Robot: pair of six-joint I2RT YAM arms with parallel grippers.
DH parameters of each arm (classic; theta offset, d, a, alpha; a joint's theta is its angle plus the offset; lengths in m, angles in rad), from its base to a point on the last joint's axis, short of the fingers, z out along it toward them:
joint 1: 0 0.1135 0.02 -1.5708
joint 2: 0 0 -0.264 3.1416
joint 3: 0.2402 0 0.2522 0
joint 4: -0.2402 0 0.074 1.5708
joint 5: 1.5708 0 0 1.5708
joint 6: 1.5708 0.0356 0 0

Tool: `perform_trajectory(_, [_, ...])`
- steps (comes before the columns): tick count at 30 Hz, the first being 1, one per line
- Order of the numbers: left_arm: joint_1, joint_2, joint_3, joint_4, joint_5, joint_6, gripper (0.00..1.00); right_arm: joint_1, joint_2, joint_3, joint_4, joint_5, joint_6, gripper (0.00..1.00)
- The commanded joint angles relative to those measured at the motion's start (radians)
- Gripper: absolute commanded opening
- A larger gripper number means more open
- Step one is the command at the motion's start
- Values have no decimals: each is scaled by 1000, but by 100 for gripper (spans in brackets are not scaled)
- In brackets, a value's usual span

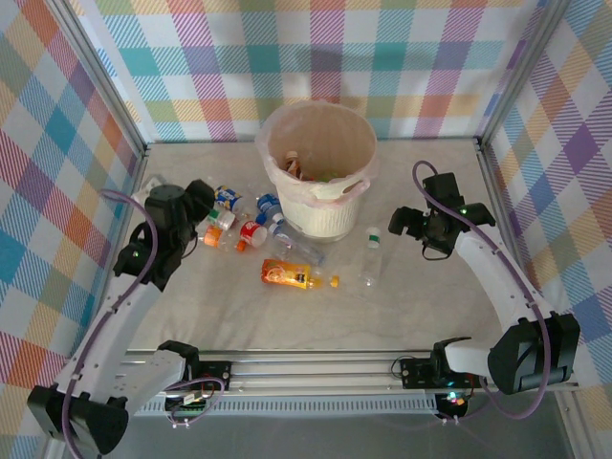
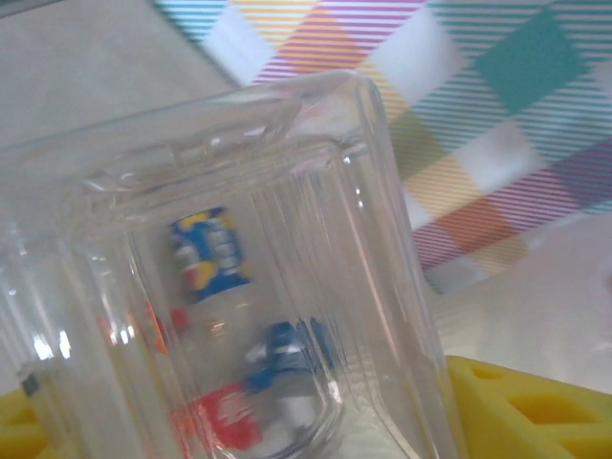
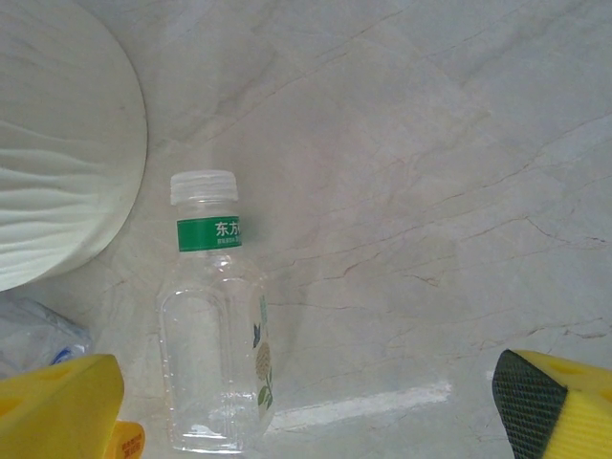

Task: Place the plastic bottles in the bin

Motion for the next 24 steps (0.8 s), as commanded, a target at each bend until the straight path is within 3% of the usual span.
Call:
perform_trajectory(1, [-3,68,88,171,102,74,52,-5,0,-12,16,-22,21,100])
perform_trajectory(15, [-162,575,672,261,259,360,52,-4,-4,-51,49,-70,54,100])
perform_trajectory(24, [-247,954,1165,14,386,606,52,-4,-33,-110,81,-122,99,100])
